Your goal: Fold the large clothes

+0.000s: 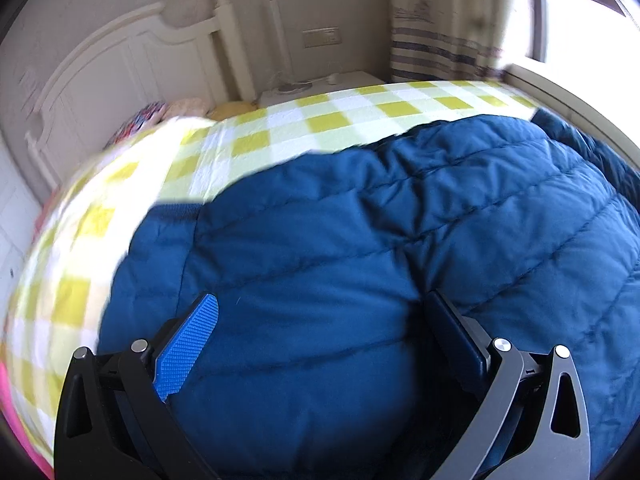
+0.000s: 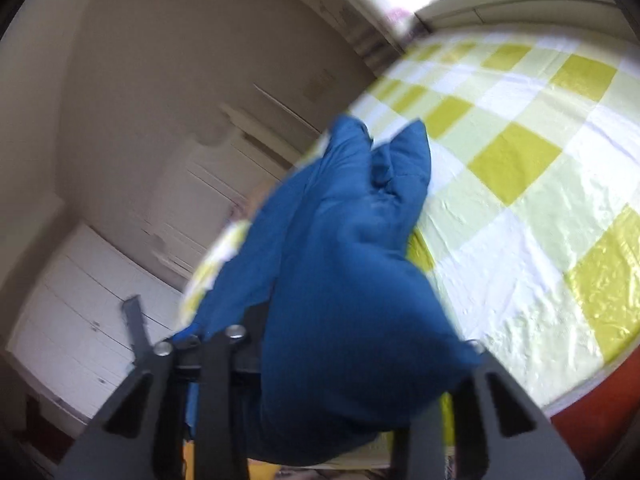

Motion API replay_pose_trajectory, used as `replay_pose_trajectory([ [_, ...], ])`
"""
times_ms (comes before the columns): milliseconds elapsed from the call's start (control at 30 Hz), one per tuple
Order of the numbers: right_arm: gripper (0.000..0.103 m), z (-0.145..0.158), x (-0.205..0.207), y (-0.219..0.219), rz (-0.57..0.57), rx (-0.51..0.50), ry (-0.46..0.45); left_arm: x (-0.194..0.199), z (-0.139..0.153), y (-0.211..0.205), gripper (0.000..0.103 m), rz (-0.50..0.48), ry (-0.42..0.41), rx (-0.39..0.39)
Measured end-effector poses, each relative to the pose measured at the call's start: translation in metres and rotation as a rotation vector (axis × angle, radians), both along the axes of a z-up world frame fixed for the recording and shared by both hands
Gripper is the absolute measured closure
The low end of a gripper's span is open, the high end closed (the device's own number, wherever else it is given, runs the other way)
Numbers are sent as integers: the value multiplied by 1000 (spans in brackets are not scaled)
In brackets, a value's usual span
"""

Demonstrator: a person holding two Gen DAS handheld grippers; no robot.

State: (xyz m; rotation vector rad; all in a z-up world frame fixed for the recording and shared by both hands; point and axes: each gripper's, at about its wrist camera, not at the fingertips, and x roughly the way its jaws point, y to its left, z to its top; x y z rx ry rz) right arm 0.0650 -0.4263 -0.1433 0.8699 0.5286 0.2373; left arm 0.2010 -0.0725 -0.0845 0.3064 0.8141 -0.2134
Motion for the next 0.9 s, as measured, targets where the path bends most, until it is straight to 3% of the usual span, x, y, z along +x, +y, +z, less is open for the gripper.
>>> replay_pose_trajectory([
  [100, 75, 1, -6, 0, 1, -8, -11, 19, 21, -15, 4, 14, -29, 18],
  [167, 75, 5, -7, -2, 3, -26, -16, 45, 26, -24, 4, 47, -5, 18],
  [267, 75, 15, -9, 3, 10, -71, -33, 90, 3, -38, 4, 111, 69, 96],
  [333, 75, 19, -10, 5, 14, -94, -39, 102, -13, -40, 4, 104, 126, 90],
  [433, 75, 27, -10, 7, 20, -132, -51, 74, 8, -29, 4, 83, 47, 27],
  [500, 75, 35, -7, 11, 17, -162, -63, 23, 34, -17, 4, 47, -67, -25],
  [567, 75, 46, -3, 17, 15, -183, -85, -24, 39, -9, 4, 5, -107, -42],
  [667, 75, 70, -1, 34, 21, -245, -141, -85, 12, -16, 4, -136, -50, -19],
  [700, 75, 80, 1, 41, 30, -267, -161, -114, -4, -20, 5, -194, -58, 34],
  [767, 74, 105, 8, 70, 76, -347, -213, -136, -11, -9, 5, -207, -114, 81],
  [800, 74, 116, 10, 83, 92, -384, -237, -140, -9, 4, 5, -205, -89, 52],
  [867, 75, 145, 16, 123, 151, -482, -313, -140, 13, 59, 5, -183, -1, -164],
  [900, 75, 155, 19, 141, 176, -527, -341, -140, 23, 81, 5, -155, -12, -223],
])
